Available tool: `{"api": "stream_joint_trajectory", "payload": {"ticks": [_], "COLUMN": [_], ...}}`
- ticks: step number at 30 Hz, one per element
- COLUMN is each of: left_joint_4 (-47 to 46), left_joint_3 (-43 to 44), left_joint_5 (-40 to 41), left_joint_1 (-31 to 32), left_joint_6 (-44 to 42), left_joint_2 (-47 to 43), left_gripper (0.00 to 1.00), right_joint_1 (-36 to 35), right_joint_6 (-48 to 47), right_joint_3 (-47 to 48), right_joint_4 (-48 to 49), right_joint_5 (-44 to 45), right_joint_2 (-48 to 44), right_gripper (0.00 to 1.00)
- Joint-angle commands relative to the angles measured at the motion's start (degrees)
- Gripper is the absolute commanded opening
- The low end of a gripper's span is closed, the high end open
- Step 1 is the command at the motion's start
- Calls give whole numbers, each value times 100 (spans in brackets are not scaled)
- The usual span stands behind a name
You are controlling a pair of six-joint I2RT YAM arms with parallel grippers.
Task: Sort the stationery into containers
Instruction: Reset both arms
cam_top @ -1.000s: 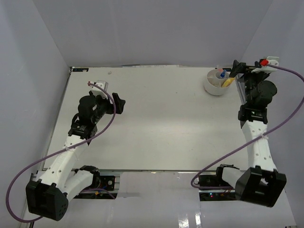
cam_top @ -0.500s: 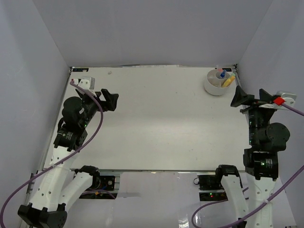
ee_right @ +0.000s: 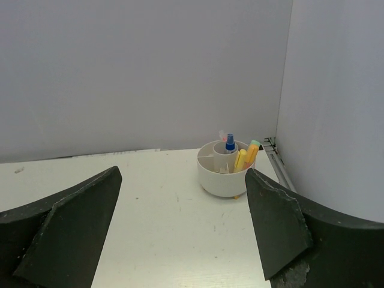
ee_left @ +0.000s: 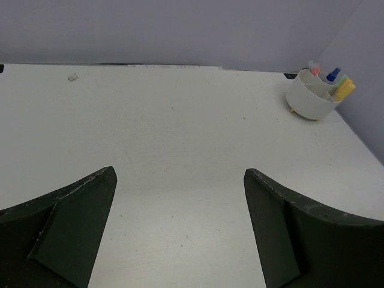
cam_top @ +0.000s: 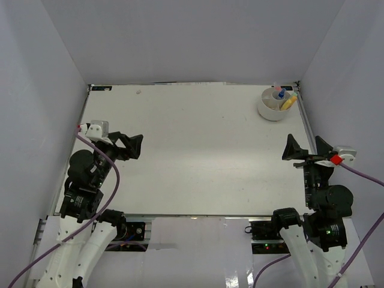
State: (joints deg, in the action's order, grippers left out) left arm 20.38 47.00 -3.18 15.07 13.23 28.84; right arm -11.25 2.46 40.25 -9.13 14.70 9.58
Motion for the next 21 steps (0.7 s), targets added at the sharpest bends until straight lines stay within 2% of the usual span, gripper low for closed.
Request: {"api": "stream_joint_trajectory", "payload": {"ticks": [1, 21], "left_joint_4": [28, -570], "left_joint_3": [-296, -868], "left_joint_5": [177, -271], "left_joint_1": [-30, -22], "left_joint_6": [153, 276], "left_joint_2": [-62, 315], "left_gripper": [98, 98], "right_joint_1": [-123, -159], "right_joint_6": [-202, -439], "right_joint_3": [-114, -167], "right_joint_4": [262, 473], "right_joint_5": [226, -485], "right_joint_2": [-123, 96], "right_gripper": [90, 90]}}
